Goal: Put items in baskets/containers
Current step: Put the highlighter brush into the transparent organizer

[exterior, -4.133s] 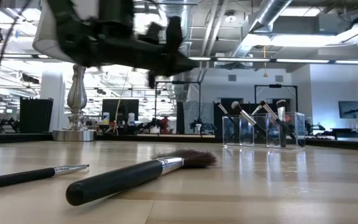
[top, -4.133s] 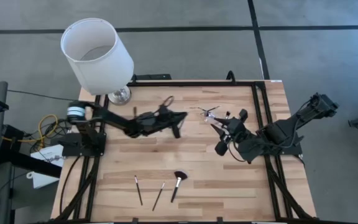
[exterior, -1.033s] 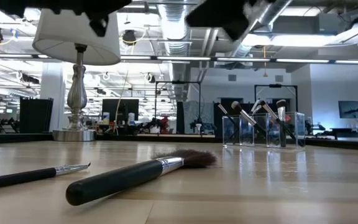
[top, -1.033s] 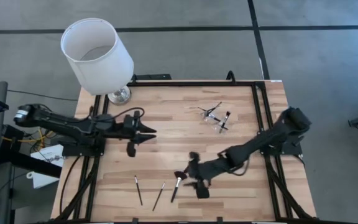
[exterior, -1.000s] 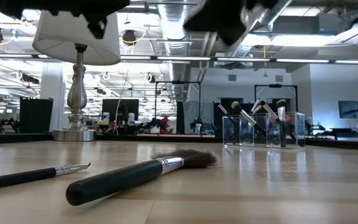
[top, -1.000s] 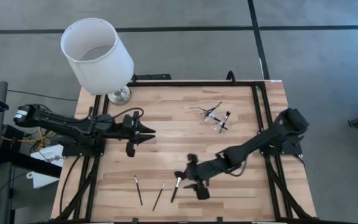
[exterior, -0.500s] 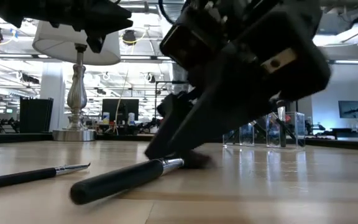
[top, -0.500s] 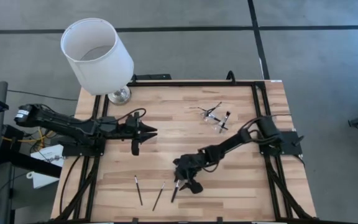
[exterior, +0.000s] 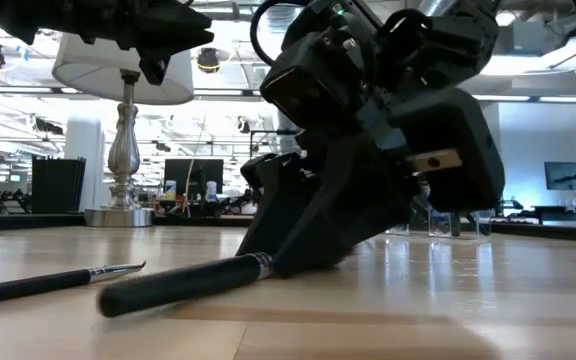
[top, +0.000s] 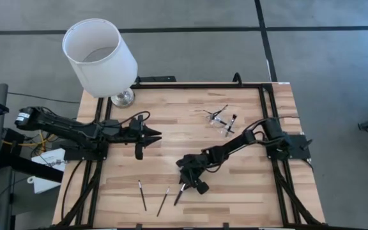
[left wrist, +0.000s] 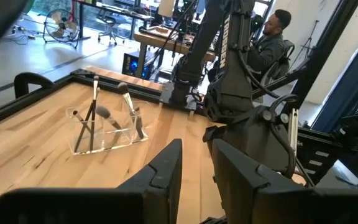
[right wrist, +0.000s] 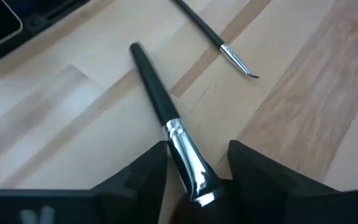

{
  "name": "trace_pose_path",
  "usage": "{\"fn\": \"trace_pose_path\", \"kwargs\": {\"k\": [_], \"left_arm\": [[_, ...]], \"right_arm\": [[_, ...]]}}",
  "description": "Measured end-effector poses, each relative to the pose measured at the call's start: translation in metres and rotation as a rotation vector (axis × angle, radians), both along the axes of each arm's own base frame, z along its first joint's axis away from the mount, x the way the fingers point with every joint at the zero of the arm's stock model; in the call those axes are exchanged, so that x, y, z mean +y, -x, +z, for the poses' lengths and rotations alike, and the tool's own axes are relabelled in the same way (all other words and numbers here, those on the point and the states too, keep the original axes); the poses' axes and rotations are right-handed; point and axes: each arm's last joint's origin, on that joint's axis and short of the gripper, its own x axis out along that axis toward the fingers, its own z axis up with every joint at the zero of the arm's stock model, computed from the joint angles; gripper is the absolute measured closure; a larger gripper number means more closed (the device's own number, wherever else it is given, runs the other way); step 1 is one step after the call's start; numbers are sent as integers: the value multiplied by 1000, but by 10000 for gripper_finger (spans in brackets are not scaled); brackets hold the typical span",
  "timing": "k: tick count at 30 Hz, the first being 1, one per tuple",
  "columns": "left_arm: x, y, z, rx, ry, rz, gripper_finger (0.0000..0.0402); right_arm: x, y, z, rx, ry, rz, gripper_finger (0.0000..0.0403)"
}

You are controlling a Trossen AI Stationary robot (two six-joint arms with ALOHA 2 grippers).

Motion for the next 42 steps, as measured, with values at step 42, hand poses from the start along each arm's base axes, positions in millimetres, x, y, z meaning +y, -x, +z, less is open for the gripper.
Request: {"fn": "trace_pose_path", "kwargs": {"k": [42], "left_arm": [[-41,-77,-110,527,148,-308,184]], "right_arm": [[-37,10,50,44,239,-472,343]]}}
